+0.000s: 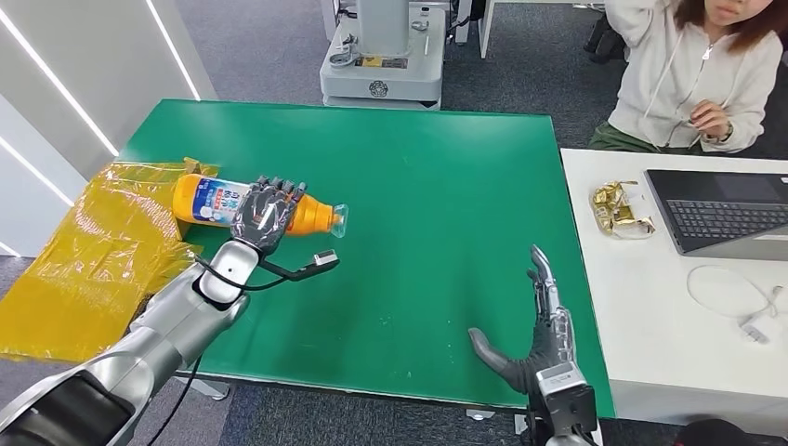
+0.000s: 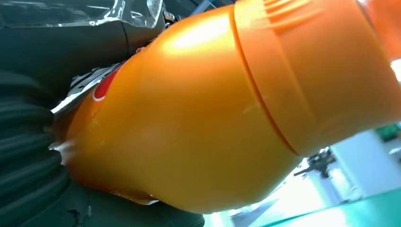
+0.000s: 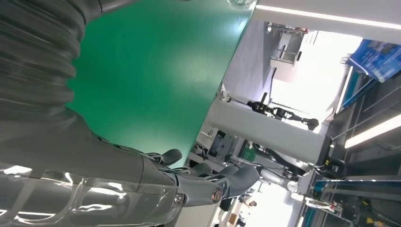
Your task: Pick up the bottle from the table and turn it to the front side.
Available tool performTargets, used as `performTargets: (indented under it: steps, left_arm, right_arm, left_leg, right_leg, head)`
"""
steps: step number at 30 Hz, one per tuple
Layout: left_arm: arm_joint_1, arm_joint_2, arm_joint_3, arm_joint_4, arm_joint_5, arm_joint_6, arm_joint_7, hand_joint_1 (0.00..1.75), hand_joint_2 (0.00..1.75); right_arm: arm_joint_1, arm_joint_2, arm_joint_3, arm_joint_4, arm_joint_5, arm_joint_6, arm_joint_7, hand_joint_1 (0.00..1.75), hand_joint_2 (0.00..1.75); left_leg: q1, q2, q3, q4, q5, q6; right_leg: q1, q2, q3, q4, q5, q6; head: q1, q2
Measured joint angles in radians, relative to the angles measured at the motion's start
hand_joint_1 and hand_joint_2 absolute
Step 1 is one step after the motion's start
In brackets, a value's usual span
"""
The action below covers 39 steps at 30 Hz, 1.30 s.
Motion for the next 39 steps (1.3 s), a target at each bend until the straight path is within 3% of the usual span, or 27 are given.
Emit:
performTargets:
  steps: [8,22,28,32,39]
  left_arm:
    - [0.019,0.064,-0.001,-0.039,0.000,-0.024,-0.018,1.75,1.75]
    - [0.049,0.095,0.015,-0.053,0.000,-0.037,-0.027,1.75,1.75]
    - [0.156,0.137,0.115,-0.052,0.000,-0.036,-0.029,1.75,1.75]
    - [0.232,0.169,0.216,-0.036,0.000,-0.027,-0.074,1.75,1.75]
    - [0.285,0.182,0.325,0.036,0.001,-0.009,-0.102,1.75,1.75]
  right_arm:
    - [0.045,0.009,-0.050,-0.052,0.017,0.016,0.004,0.00,1.75]
    - [0.087,0.017,-0.077,-0.093,0.031,0.014,0.012,0.00,1.75]
    - [0.112,0.017,-0.086,-0.104,0.033,0.020,0.017,0.00,1.75]
    - [0.115,0.017,-0.086,-0.104,0.033,0.018,0.017,0.00,1.75]
    - [0.129,0.017,-0.086,-0.110,0.034,0.016,0.027,0.00,1.75]
  left_leg:
    - [0.000,0.000,0.000,0.000,0.000,0.000]
    - [0.000,0.001,0.000,-0.001,0.000,0.000]
    - [0.000,0.004,0.000,-0.002,0.000,0.000]
    - [0.000,0.004,-0.001,-0.002,0.000,-0.001]
    - [0.000,0.004,-0.001,-0.002,0.000,-0.001]
  right_leg:
    - [0.000,0.000,0.000,0.000,0.000,0.000]
    - [0.000,0.001,0.000,0.000,0.000,0.000]
    - [0.000,0.004,-0.002,0.000,0.000,0.000]
    - [0.000,0.004,-0.003,0.000,-0.001,-0.001]
    - [0.000,0.003,-0.003,0.000,-0.001,-0.001]
  head:
    - [0.000,0.000]
    - [0.000,0.000]
    - [0.000,0.000]
    - [0.000,0.000]
    - [0.000,0.000]
